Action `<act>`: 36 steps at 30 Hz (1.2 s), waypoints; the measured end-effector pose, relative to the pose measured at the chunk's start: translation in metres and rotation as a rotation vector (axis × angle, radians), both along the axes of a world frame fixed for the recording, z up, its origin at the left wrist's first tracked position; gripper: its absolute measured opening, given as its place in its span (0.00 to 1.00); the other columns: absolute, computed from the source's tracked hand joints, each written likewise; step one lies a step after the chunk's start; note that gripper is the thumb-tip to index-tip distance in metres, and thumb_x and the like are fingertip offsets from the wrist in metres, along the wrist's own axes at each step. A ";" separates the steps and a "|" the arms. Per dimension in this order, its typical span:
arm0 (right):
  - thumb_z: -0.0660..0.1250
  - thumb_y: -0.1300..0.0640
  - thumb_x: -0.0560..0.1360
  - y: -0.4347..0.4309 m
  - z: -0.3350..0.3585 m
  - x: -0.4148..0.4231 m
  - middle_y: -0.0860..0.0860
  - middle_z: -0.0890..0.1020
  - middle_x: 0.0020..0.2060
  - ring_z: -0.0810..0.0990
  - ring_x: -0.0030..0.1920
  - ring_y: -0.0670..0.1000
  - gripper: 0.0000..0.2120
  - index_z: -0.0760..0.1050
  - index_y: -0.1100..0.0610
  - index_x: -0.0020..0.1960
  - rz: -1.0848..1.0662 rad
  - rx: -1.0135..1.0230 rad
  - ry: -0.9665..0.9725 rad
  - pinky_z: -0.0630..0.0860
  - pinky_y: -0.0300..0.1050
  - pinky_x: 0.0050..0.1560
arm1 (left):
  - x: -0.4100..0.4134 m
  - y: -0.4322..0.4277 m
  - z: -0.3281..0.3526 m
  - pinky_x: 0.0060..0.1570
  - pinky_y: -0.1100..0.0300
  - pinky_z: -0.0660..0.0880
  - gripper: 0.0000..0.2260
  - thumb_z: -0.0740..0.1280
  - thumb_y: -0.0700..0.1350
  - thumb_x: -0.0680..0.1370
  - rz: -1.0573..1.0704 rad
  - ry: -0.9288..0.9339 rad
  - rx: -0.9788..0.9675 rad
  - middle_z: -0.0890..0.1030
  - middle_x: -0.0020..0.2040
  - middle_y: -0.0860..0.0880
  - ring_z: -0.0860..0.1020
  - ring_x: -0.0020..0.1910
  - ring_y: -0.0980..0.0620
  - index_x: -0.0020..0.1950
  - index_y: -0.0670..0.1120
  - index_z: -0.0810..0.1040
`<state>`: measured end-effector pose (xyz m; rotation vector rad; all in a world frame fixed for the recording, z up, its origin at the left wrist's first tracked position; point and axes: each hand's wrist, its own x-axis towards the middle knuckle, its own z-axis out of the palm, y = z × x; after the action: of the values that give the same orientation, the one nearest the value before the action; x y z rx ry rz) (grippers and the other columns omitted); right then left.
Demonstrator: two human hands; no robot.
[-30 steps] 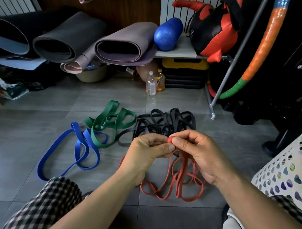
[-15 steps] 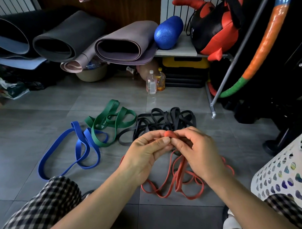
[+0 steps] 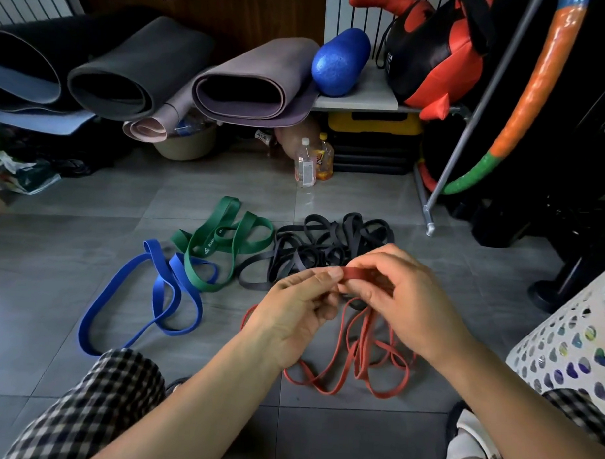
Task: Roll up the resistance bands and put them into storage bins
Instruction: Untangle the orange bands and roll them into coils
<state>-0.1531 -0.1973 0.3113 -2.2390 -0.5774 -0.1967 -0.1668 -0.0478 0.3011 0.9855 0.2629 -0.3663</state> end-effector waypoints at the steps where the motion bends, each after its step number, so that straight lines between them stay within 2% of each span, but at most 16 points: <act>1: 0.69 0.55 0.72 -0.001 0.000 0.001 0.46 0.78 0.44 0.78 0.46 0.43 0.06 0.79 0.54 0.49 0.006 0.119 0.075 0.75 0.34 0.47 | 0.000 -0.001 0.000 0.31 0.67 0.72 0.03 0.68 0.40 0.66 0.014 0.005 -0.046 0.77 0.31 0.48 0.72 0.28 0.56 0.38 0.42 0.79; 3: 0.70 0.57 0.71 -0.002 0.001 0.000 0.45 0.79 0.44 0.79 0.47 0.43 0.07 0.78 0.49 0.48 -0.001 0.274 0.167 0.75 0.34 0.50 | 0.001 -0.001 0.001 0.31 0.67 0.74 0.04 0.68 0.40 0.67 0.031 0.004 -0.119 0.76 0.30 0.48 0.73 0.28 0.55 0.40 0.42 0.78; 6: 0.70 0.59 0.71 0.001 0.001 -0.005 0.47 0.81 0.44 0.80 0.47 0.44 0.08 0.79 0.51 0.48 -0.045 0.408 0.239 0.76 0.36 0.50 | 0.004 -0.001 0.000 0.31 0.66 0.75 0.03 0.67 0.40 0.67 0.016 -0.013 -0.189 0.76 0.29 0.48 0.75 0.28 0.55 0.40 0.44 0.76; 8: 0.69 0.58 0.71 0.003 0.000 -0.008 0.47 0.81 0.44 0.80 0.47 0.43 0.07 0.79 0.50 0.49 -0.073 0.414 0.244 0.75 0.34 0.50 | 0.004 -0.002 -0.003 0.32 0.65 0.75 0.02 0.67 0.40 0.68 -0.002 -0.028 -0.202 0.76 0.29 0.49 0.75 0.28 0.54 0.40 0.45 0.75; 10: 0.68 0.57 0.72 0.002 -0.001 -0.007 0.46 0.80 0.44 0.80 0.47 0.43 0.06 0.79 0.52 0.49 -0.081 0.325 0.205 0.75 0.32 0.48 | 0.004 -0.001 -0.007 0.32 0.65 0.75 0.02 0.66 0.40 0.70 -0.034 -0.079 -0.176 0.77 0.30 0.49 0.75 0.29 0.54 0.41 0.45 0.74; 12: 0.68 0.57 0.73 -0.002 0.000 -0.005 0.44 0.79 0.42 0.78 0.45 0.43 0.07 0.79 0.55 0.50 -0.089 0.150 0.120 0.74 0.32 0.46 | 0.004 -0.001 -0.009 0.34 0.64 0.75 0.03 0.65 0.41 0.71 -0.075 -0.173 -0.057 0.78 0.33 0.49 0.75 0.31 0.54 0.44 0.44 0.73; 14: 0.67 0.56 0.73 -0.007 0.003 -0.003 0.45 0.78 0.43 0.77 0.45 0.43 0.08 0.79 0.56 0.51 -0.099 -0.011 0.095 0.73 0.35 0.47 | 0.005 -0.002 -0.010 0.34 0.65 0.74 0.02 0.65 0.40 0.74 -0.088 -0.313 0.253 0.79 0.34 0.50 0.75 0.31 0.56 0.45 0.44 0.74; 16: 0.66 0.55 0.74 -0.011 0.005 -0.002 0.45 0.76 0.45 0.75 0.48 0.45 0.09 0.78 0.56 0.53 -0.085 -0.147 0.094 0.70 0.36 0.49 | 0.007 -0.002 -0.009 0.35 0.67 0.72 0.06 0.65 0.36 0.75 -0.073 -0.450 0.613 0.78 0.35 0.52 0.74 0.31 0.60 0.45 0.46 0.78; 18: 0.65 0.55 0.75 -0.013 0.007 -0.003 0.43 0.73 0.45 0.74 0.49 0.45 0.09 0.77 0.55 0.54 -0.074 -0.241 0.084 0.69 0.35 0.48 | 0.007 -0.002 -0.004 0.34 0.71 0.71 0.07 0.67 0.34 0.74 -0.113 -0.480 0.695 0.78 0.35 0.52 0.74 0.31 0.62 0.47 0.45 0.80; 20: 0.64 0.54 0.76 -0.013 0.010 -0.004 0.42 0.73 0.45 0.73 0.47 0.44 0.09 0.76 0.54 0.54 -0.079 -0.264 0.083 0.67 0.31 0.44 | 0.007 -0.002 -0.001 0.37 0.71 0.73 0.10 0.70 0.32 0.70 -0.149 -0.466 0.658 0.80 0.36 0.49 0.77 0.33 0.60 0.48 0.43 0.80; 22: 0.65 0.54 0.75 -0.014 0.012 -0.005 0.43 0.75 0.44 0.74 0.47 0.43 0.07 0.77 0.52 0.52 -0.080 -0.205 0.111 0.68 0.30 0.45 | 0.005 -0.004 0.001 0.34 0.71 0.73 0.09 0.70 0.30 0.70 -0.115 -0.447 0.622 0.80 0.33 0.49 0.77 0.31 0.59 0.44 0.43 0.80; 25: 0.68 0.56 0.73 -0.013 0.013 -0.007 0.42 0.81 0.42 0.78 0.45 0.40 0.06 0.78 0.45 0.45 -0.089 0.105 0.220 0.73 0.31 0.47 | 0.003 -0.010 0.001 0.31 0.70 0.74 0.08 0.68 0.30 0.70 -0.017 -0.362 0.417 0.81 0.30 0.51 0.79 0.29 0.58 0.42 0.42 0.79; 27: 0.69 0.57 0.72 -0.009 0.011 -0.010 0.42 0.83 0.41 0.80 0.44 0.38 0.09 0.77 0.43 0.43 -0.102 0.348 0.295 0.75 0.30 0.46 | 0.002 -0.013 -0.003 0.35 0.67 0.77 0.06 0.68 0.33 0.69 0.051 -0.308 0.248 0.83 0.33 0.50 0.80 0.32 0.56 0.44 0.41 0.79; 29: 0.69 0.57 0.71 -0.003 0.005 -0.011 0.43 0.84 0.42 0.81 0.45 0.40 0.08 0.78 0.43 0.44 -0.131 0.485 0.309 0.76 0.34 0.48 | 0.001 -0.018 -0.006 0.36 0.66 0.77 0.08 0.68 0.37 0.67 0.111 -0.249 0.104 0.83 0.35 0.48 0.81 0.34 0.55 0.45 0.39 0.79; 32: 0.69 0.57 0.71 0.004 -0.002 -0.012 0.46 0.83 0.45 0.81 0.47 0.42 0.08 0.79 0.45 0.46 -0.173 0.535 0.276 0.77 0.38 0.50 | 0.000 -0.023 -0.005 0.36 0.66 0.78 0.07 0.67 0.37 0.66 0.142 -0.194 -0.040 0.83 0.37 0.46 0.82 0.35 0.54 0.43 0.40 0.81; 36: 0.68 0.55 0.72 0.008 -0.006 -0.012 0.46 0.81 0.45 0.79 0.48 0.41 0.06 0.78 0.48 0.48 -0.199 0.471 0.154 0.75 0.31 0.48 | -0.003 -0.025 -0.002 0.36 0.67 0.78 0.08 0.66 0.37 0.66 0.128 -0.148 -0.159 0.84 0.36 0.46 0.82 0.35 0.54 0.36 0.43 0.84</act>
<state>-0.1648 -0.1888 0.3057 -1.8283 -0.1968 -0.2319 -0.1696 -0.0726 0.2988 0.8297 0.1591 -0.1928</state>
